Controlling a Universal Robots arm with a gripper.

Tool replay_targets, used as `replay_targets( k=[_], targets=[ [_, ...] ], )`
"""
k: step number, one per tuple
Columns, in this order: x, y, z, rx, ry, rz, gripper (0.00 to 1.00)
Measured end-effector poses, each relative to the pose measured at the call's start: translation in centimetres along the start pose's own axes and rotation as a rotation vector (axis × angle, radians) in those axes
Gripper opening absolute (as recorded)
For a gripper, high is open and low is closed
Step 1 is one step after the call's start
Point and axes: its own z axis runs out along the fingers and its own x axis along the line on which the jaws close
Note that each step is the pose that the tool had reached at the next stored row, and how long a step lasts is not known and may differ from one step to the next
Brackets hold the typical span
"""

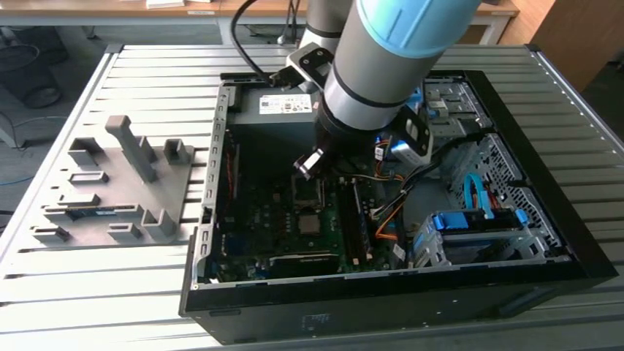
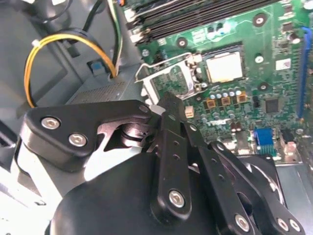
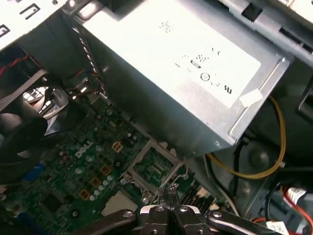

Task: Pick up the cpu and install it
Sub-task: 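Close the cpu cover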

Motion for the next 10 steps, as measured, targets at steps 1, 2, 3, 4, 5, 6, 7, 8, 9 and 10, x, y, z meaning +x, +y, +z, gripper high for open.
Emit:
replay_targets(
  k=[1, 2, 3, 4, 5, 6, 7, 8, 9, 10],
  targets=[
    [-0.01, -0.01, 0.00, -0.0056, -0.0019, -0.008, 0.10],
    [-0.03, -0.02, -0.01, -0.0100, -0.0033, -0.015, 0.10],
    [-0.07, -0.05, 0.01, -0.0102, -0.0028, -0.017, 0.10],
    [-0.11, -0.09, 0.03, -0.0074, -0.0002, -0.017, 0.10],
    [-0.17, -0.15, 0.05, -0.0025, 0.0041, -0.016, 0.10],
    [-0.24, -0.23, 0.09, 0.0018, 0.0076, -0.016, 0.10],
    [-0.35, -0.34, 0.15, 0.0041, 0.0096, -0.016, 0.10],
    [-0.47, -0.45, 0.22, 0.0062, 0.0116, -0.016, 0.10],
    [-0.64, -0.59, 0.31, 0.0075, 0.0127, -0.016, 0.10],
    [-0.83, -0.73, 0.40, 0.0074, 0.0130, -0.016, 0.10]
  ],
)
